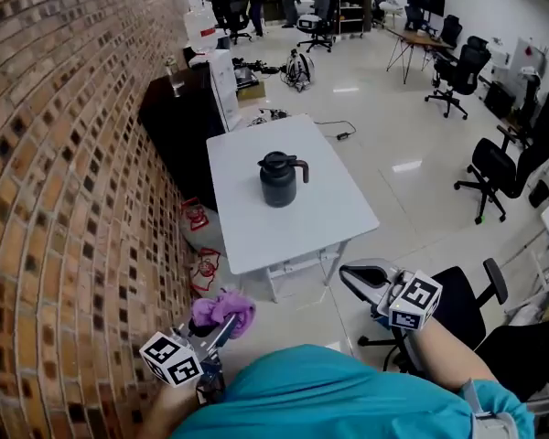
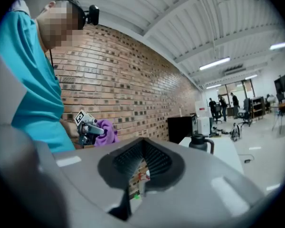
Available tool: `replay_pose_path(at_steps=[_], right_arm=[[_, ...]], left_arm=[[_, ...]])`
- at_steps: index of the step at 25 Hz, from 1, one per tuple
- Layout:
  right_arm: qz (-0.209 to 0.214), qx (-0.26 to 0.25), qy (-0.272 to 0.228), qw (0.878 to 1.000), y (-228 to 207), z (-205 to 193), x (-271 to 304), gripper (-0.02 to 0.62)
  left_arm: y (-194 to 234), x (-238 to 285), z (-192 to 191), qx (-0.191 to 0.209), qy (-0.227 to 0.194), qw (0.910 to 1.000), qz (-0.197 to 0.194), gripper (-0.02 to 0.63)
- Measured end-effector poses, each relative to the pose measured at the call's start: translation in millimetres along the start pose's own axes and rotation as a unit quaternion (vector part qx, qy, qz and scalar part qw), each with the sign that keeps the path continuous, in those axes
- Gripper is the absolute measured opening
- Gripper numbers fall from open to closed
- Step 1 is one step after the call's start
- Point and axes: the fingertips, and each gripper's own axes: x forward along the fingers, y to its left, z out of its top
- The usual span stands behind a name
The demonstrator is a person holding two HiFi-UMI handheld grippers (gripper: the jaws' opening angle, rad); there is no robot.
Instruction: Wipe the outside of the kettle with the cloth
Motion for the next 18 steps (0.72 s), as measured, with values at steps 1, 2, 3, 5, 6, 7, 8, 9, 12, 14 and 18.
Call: replay_pose_path(at_steps=[1,2,3,5,6,7,8,9,12,14,18], right_arm=[[0.002,0.001,0.001,1.0,4,0,-10,0.003],[0.005,0.003,0.003,1.0,7,-2,-20,0.003],[0.01,0.004,0.005,1.0,9,-4,-30,0.003],[0.024,0.01,0.009,1.0,16,-12,-49,0.003],[0.032,0.012,0.011,0.999,19,-17,-58,0.003],[0.039,0.015,0.012,0.999,22,-21,-68,0.003],[0.043,0.02,0.014,0.999,23,-26,-77,0.003],[0.046,0.027,0.016,0.998,22,-31,-86,0.002],[0.041,0.055,0.023,0.997,19,-44,-107,0.002],[0.032,0.059,0.03,0.997,21,-53,-112,0.002],[0.019,0.041,0.037,0.998,28,-63,-111,0.002]], left_arm=[[-9,-5,-8,-0.002,0.0,0.9999,0.011,0.135],[-19,-9,-16,-0.003,-0.003,0.9998,0.021,0.135],[-30,-11,-24,-0.005,-0.005,0.9995,0.03,0.135],[-54,-11,-44,-0.012,-0.005,0.9989,0.045,0.135],[-67,-9,-54,-0.014,-0.004,0.9987,0.048,0.135],[-79,-5,-62,-0.015,-0.004,0.9986,0.05,0.135],[-91,0,-68,-0.017,-0.005,0.9985,0.051,0.135],[-101,4,-72,-0.02,-0.009,0.9983,0.054,0.135],[-124,11,-69,-0.011,-0.023,0.9981,0.056,0.135],[-130,7,-62,0.006,-0.025,0.998,0.058,0.135],[-120,-8,-56,0.013,-0.027,0.9973,0.067,0.135]])
